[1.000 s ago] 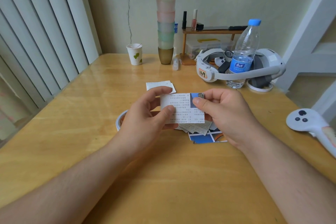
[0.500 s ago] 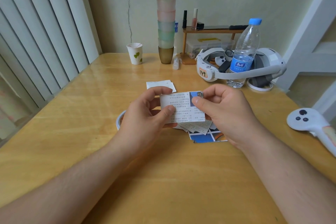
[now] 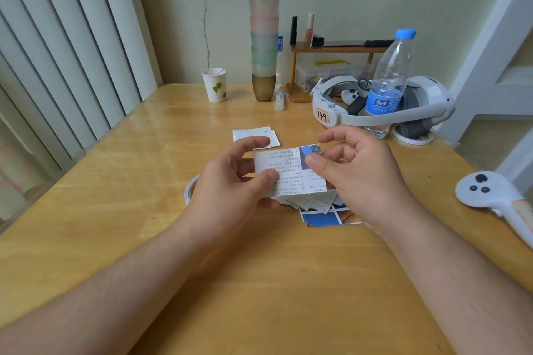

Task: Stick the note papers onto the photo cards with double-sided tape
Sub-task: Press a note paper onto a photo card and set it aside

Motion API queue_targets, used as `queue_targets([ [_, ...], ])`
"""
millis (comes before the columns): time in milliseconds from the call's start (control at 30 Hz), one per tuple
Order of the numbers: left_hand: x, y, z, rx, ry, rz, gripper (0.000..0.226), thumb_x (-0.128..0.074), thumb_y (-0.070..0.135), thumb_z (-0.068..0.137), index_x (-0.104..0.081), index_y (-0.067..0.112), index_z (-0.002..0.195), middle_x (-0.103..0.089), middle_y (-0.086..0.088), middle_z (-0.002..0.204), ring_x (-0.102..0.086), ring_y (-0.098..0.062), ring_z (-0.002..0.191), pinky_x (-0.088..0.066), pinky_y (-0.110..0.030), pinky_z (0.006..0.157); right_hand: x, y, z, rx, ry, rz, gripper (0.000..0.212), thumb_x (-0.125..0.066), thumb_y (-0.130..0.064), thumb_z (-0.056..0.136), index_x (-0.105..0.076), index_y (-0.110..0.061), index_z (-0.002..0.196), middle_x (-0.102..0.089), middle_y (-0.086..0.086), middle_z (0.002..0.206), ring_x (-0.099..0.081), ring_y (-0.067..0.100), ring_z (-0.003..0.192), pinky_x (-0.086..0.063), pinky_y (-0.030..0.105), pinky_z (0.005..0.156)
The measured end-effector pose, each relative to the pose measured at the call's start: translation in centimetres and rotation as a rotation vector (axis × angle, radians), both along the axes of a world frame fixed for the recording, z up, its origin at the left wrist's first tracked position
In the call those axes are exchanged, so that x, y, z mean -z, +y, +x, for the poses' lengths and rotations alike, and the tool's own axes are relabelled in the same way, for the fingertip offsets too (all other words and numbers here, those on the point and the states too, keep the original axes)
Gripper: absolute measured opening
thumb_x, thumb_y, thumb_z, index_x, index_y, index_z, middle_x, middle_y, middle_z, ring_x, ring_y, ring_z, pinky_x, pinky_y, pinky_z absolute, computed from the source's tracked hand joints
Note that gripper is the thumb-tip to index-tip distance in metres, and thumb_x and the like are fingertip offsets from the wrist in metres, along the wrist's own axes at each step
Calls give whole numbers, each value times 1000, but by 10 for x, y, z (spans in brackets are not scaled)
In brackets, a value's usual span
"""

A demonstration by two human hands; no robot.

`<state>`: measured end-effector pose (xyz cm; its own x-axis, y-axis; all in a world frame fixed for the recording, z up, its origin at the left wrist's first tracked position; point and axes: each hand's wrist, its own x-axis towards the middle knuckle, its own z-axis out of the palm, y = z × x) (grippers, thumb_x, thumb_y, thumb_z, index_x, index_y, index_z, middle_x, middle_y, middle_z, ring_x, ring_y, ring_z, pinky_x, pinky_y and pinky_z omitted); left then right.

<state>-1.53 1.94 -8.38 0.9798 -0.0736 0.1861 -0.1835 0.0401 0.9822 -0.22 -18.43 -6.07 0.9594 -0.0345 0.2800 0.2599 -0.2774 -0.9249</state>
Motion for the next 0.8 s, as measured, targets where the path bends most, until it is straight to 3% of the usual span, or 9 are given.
queue_targets([
  [67,0,1,0,5,10,-7,39,-68,-1,98,-63,25,126,-80,-5,106,-79,-31,88,-64,-39,68,1,0,0,-13,15,14,27,-82,-13,88,-70,-27,108,-72,4,77,-67,11,67,-58,29,63],
  [300,2,0,2,-1,2,-32,35,-69,-2,96,-66,23,121,-80,-9,109,-79,-29,96,-64,-46,81,2,1,1,5,31,47,23,-81,-12,89,-74,-29,104,-73,7,88,-71,20,78,-61,47,74],
  [400,0,-1,1,17,0,-72,40,-67,-5,97,-62,21,127,-80,-11,109,-78,-33,99,-63,-50,86,1,5,1,-68,125,207,22,-78,-11,91,-71,-24,107,-78,9,95,-76,29,90,-60,53,85],
  [467,-1,-1,0,38,4,-91,42,-66,-5,97,-60,20,130,-79,-13,110,-78,-35,101,-62,-53,88,0,8,-2,-152,237,309,24,-76,-9,92,-69,-23,110,-80,6,99,-77,27,93,-58,54,92],
  [600,-1,-2,-2,56,-12,-71,45,-67,-3,97,-59,24,131,-79,-13,112,-77,-39,100,-60,-56,92,2,13,-5,-206,281,289,31,-75,-1,90,-70,-21,113,-80,6,102,-78,29,95,-61,55,92],
  [800,1,-4,-2,49,-29,-61,46,-67,-3,97,-59,25,132,-79,-11,112,-77,-37,99,-60,-58,93,5,12,-5,-239,344,260,19,-70,-7,96,-75,-15,112,-81,4,105,-78,26,97,-61,51,94],
])
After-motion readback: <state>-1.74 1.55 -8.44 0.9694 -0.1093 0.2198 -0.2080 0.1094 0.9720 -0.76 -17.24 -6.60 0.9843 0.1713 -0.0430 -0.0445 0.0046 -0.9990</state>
